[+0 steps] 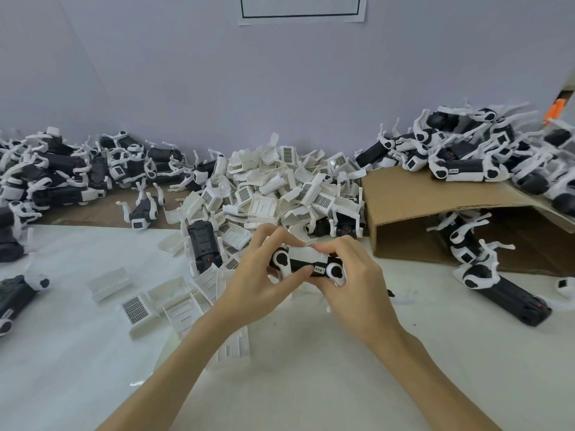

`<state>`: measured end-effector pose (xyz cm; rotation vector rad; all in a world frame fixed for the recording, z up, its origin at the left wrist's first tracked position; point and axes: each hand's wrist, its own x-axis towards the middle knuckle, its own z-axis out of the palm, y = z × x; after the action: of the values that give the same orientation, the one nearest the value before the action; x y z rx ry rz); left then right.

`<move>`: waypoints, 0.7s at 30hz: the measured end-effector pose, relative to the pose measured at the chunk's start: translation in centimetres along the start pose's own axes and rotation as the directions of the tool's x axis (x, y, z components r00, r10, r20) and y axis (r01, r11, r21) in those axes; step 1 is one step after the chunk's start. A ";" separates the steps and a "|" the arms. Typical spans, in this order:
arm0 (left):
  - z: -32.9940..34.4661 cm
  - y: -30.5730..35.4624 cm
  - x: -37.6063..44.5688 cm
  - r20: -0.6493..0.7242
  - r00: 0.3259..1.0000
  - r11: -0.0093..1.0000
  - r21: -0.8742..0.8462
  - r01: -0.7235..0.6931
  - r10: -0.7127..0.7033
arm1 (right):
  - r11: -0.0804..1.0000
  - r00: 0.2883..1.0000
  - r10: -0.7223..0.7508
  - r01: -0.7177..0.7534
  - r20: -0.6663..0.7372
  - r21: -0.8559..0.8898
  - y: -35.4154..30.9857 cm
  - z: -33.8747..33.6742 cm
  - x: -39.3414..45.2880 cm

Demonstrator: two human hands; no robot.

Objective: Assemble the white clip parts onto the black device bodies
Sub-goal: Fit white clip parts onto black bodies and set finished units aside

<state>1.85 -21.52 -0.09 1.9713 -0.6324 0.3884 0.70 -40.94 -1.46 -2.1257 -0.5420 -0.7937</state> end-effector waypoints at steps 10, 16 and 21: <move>0.5 0.1 0.1 -0.033 0.996 0.991 0.109 -0.083 0.087 | 0.993 0.996 -0.087 0.090 0.034 -0.080 -0.3 0.1 -0.1; 0.5 -0.4 0.1 0.000 0.977 0.959 0.192 -0.209 0.213 | 0.993 0.997 -0.073 0.070 -0.028 -0.098 -0.5 0.4 -0.2; 0.7 -0.6 -0.1 0.011 0.982 0.959 0.210 -0.189 0.191 | 0.980 0.996 -0.089 0.083 -0.022 -0.179 -0.4 0.3 -0.2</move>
<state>2.12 -21.86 -0.88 2.1138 -0.8060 0.6032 0.38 -40.48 -1.55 -2.2618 -0.5689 -0.9522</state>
